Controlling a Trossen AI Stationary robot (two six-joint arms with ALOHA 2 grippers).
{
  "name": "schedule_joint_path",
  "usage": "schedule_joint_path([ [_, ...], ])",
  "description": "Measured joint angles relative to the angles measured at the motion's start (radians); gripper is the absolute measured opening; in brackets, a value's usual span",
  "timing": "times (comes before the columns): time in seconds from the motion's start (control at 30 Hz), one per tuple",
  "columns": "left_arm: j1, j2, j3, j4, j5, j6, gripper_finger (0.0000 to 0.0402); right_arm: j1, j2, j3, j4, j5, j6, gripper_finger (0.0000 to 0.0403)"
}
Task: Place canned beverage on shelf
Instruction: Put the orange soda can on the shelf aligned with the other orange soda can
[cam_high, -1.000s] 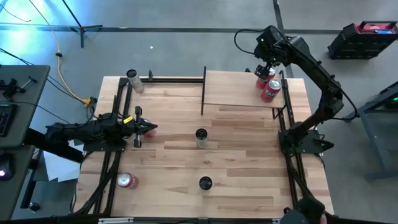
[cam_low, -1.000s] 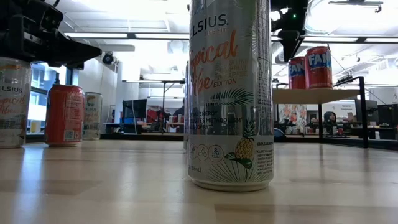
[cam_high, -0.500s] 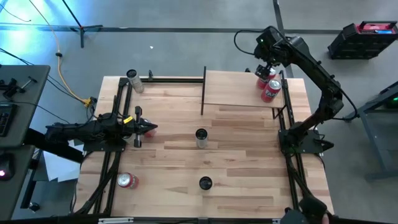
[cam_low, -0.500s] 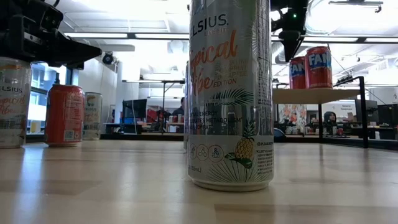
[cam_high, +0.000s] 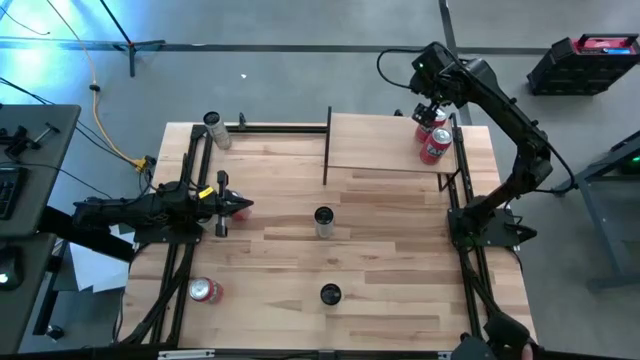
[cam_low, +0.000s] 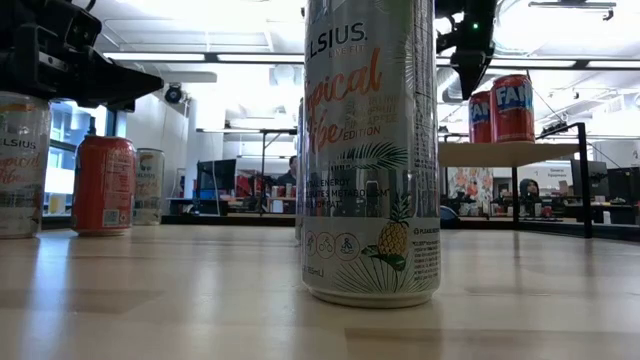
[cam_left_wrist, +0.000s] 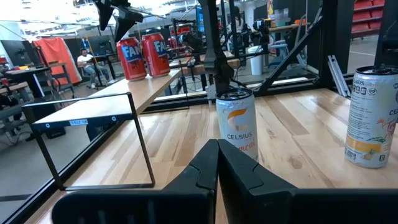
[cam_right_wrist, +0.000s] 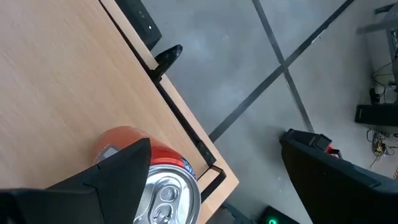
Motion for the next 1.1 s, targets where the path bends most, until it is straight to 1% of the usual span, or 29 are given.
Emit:
schedule_joint_path([
  [0.23,0.0,0.0,0.0,0.0,0.0,0.0,0.0003,0.017,-0.021,0.0,0.003,-0.005,-0.017,0.0346],
  [0.4,0.0,0.0,0.0,0.0,0.0,0.0,0.0003,0.008,-0.077,0.0,-0.006,-0.153,0.005,0.0346],
  [0.5,0.0,0.0,0.0,0.0,0.0,0.0,0.0003,-0.008,-0.087,0.0,-0.047,-0.16,0.031,0.0346],
  [0.6,0.0,0.0,0.0,0.0,0.0,0.0,0.0003,-0.026,-0.087,-0.014,-0.07,-0.198,0.045,0.0346],
  [0.83,0.0,0.0,0.0,0.0,0.0,0.0,0.0003,-0.032,-0.086,-0.071,-0.062,-0.157,0.037,0.0346],
  [0.97,0.0,0.0,0.0,0.0,0.0,0.0,0.0003,-0.032,-0.086,-0.073,-0.039,-0.14,0.035,0.0346],
  [1.1,0.0,0.0,0.0,0.0,0.0,0.0,0.0003,-0.032,-0.086,-0.073,-0.033,-0.093,0.027,0.0346],
])
